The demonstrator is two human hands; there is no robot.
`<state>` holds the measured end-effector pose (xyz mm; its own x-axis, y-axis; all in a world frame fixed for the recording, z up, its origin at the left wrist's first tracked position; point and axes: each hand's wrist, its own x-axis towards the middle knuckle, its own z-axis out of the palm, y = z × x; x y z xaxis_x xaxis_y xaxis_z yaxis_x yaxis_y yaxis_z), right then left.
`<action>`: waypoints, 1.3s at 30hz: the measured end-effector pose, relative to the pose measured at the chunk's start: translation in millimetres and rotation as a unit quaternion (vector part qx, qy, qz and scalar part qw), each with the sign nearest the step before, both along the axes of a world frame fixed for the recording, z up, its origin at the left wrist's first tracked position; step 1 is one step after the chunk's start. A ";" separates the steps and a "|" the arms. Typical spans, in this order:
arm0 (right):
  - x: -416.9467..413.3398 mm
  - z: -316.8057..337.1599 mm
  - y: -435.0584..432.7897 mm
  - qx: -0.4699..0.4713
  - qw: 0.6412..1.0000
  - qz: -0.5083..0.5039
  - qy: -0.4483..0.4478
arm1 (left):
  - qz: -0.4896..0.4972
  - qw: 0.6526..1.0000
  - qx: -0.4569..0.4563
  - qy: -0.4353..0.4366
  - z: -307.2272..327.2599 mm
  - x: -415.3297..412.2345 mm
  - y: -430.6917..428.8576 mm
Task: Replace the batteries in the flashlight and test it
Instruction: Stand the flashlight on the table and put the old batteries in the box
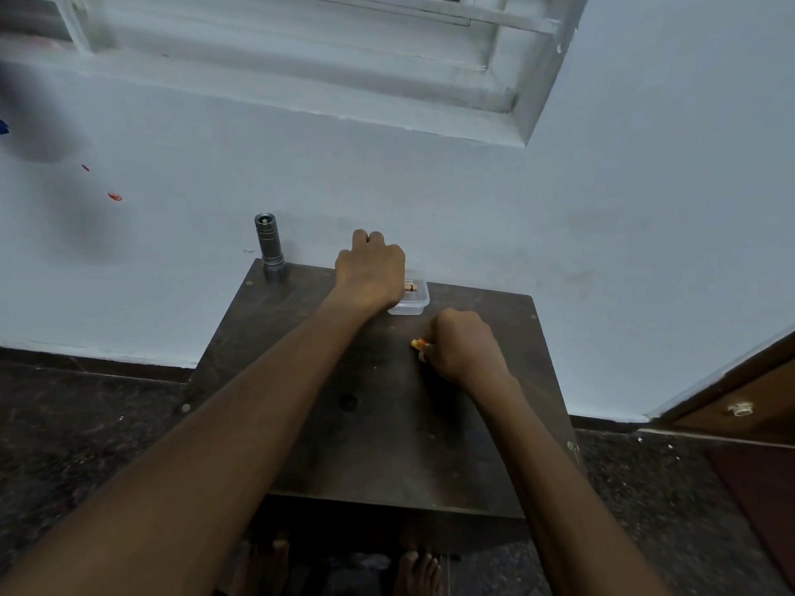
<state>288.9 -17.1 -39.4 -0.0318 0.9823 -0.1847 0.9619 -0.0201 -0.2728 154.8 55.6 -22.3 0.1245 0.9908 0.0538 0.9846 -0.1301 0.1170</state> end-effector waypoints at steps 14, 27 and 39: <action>-4.1 31.8 56.1 0.149 0.987 0.046 0.023 | 0.076 0.966 -0.004 -0.247 -15.1 -10.0 7.6; -23.9 11.4 99.1 0.081 0.973 0.151 -0.154 | 0.090 0.962 -0.024 -0.257 -13.9 -10.8 8.2; -20.1 -1.3 103.6 0.131 0.970 0.141 -0.146 | 0.082 0.965 -0.021 -0.249 -20.5 -14.2 10.8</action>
